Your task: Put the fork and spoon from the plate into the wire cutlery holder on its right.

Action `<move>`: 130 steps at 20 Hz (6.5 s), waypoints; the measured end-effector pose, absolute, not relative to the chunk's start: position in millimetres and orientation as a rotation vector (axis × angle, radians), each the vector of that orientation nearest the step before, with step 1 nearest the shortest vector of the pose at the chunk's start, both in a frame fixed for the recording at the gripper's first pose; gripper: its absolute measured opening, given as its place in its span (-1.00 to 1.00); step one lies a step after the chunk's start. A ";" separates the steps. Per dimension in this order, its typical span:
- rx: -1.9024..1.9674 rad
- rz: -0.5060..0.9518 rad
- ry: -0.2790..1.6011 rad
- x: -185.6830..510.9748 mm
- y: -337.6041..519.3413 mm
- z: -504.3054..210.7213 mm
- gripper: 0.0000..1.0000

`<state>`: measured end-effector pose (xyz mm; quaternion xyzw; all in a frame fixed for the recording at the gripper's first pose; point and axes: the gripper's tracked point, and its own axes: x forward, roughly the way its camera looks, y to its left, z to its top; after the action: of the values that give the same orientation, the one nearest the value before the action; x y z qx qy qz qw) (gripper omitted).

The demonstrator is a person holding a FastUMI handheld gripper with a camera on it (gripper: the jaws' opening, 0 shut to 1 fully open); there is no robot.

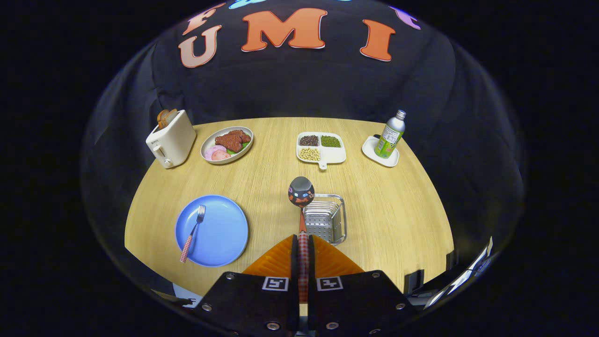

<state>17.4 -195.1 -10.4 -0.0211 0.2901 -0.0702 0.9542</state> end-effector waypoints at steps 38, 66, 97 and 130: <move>-0.094 -0.066 1.163 59.2 -229.8 -66.1 -0.80; -0.028 -0.028 0.371 43.9 -60.2 10.6 0.97; -0.053 0.046 0.510 80.6 63.7 -148.1 -0.26; -0.052 -0.058 0.574 56.3 -121.6 -14.7 -0.83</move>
<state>56.3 -121.6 -14.7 -0.0255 0.2832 -0.0284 0.9583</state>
